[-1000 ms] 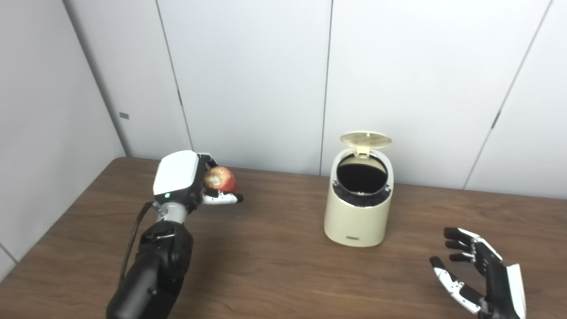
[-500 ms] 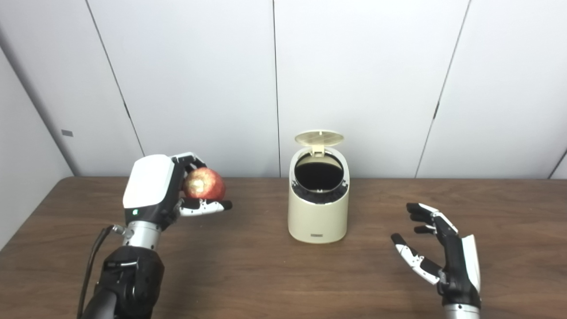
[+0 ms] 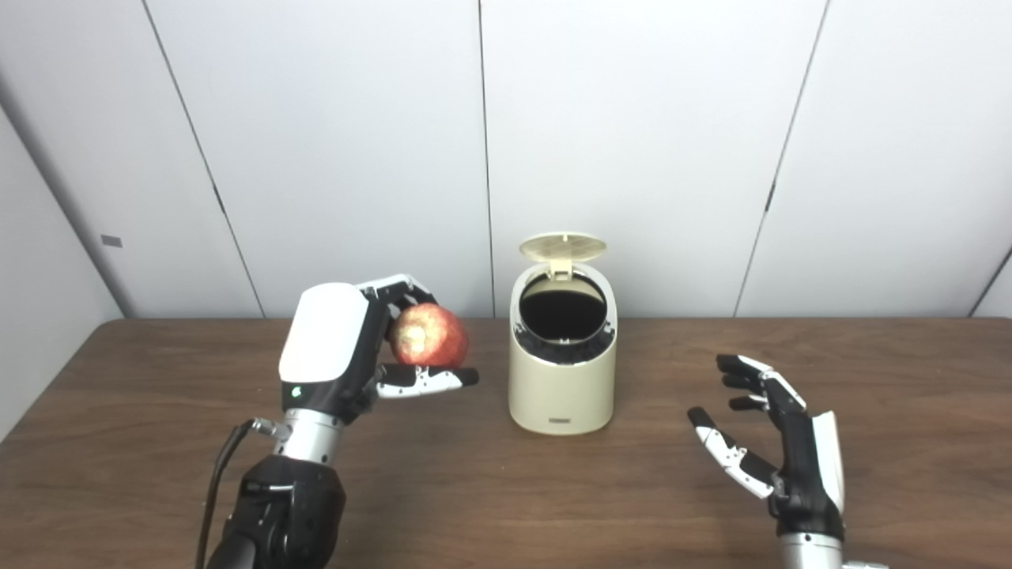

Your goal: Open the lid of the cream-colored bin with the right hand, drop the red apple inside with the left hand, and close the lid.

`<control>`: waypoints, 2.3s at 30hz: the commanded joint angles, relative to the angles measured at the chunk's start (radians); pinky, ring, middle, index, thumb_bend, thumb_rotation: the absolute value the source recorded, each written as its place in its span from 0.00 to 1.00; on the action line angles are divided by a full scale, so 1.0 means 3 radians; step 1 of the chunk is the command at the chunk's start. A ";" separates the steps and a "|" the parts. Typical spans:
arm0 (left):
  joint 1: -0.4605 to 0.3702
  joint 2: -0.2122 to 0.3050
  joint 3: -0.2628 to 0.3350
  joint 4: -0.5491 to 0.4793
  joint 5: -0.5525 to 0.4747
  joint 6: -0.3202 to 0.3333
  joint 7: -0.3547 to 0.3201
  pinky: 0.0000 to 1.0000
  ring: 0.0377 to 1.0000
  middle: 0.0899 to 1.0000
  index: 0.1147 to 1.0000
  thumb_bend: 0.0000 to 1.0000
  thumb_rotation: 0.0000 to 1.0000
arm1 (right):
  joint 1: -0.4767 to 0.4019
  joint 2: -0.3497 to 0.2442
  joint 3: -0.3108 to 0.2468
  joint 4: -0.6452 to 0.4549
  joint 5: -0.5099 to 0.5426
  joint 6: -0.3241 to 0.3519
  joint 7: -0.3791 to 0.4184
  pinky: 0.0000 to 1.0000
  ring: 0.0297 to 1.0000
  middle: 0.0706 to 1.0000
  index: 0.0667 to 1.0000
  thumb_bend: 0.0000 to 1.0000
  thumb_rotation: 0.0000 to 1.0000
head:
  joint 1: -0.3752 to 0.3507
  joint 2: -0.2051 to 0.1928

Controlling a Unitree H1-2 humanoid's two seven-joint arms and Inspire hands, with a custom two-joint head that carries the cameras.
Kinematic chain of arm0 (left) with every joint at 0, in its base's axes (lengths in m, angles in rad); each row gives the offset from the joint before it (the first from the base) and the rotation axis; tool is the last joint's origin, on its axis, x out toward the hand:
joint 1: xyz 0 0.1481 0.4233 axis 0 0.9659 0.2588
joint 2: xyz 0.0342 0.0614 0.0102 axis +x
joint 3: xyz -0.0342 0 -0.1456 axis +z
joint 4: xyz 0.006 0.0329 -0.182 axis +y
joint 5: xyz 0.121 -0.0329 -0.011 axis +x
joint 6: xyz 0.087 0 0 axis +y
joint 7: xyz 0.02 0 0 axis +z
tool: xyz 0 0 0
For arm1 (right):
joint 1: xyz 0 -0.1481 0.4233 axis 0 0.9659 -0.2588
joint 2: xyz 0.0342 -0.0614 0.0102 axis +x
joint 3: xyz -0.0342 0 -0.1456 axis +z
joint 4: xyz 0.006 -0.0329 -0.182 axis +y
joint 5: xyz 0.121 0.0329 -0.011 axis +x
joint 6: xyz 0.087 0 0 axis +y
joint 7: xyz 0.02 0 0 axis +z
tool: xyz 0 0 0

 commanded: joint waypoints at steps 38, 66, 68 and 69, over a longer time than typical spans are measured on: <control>-0.1033 -0.0471 -0.0169 0.1421 -0.0123 -0.0440 0.0757 0.26 0.36 0.43 0.44 0.50 0.00 | 0.0025 0.0134 0.0098 0.0196 -0.0017 -0.0153 -0.0210 0.61 0.70 0.71 0.65 0.30 0.22 | -0.0150 0.0020; -0.1074 -0.0516 -0.0379 0.1778 -0.0174 -0.0367 0.0888 0.30 0.38 0.44 0.46 0.47 0.00 | 0.0034 0.0174 0.0158 0.0094 -0.0163 0.0048 -0.0206 0.62 0.71 0.72 0.69 0.29 0.31 | -0.0231 0.0037; -0.1072 -0.0505 -0.0381 0.1770 -0.0180 -0.0357 0.0865 0.30 0.39 0.45 0.46 0.47 0.00 | 0.0040 0.0178 0.0159 0.0073 -0.0160 0.0080 -0.0188 0.62 0.72 0.72 0.70 0.28 0.32 | -0.0231 0.0037; -0.1070 -0.0498 -0.0382 0.1761 -0.0186 -0.0349 0.0841 0.30 0.38 0.45 0.45 0.49 0.00 | 0.0041 0.0178 0.0158 0.0070 -0.0149 0.0084 -0.0184 0.62 0.72 0.73 0.70 0.28 0.30 | -0.0231 0.0037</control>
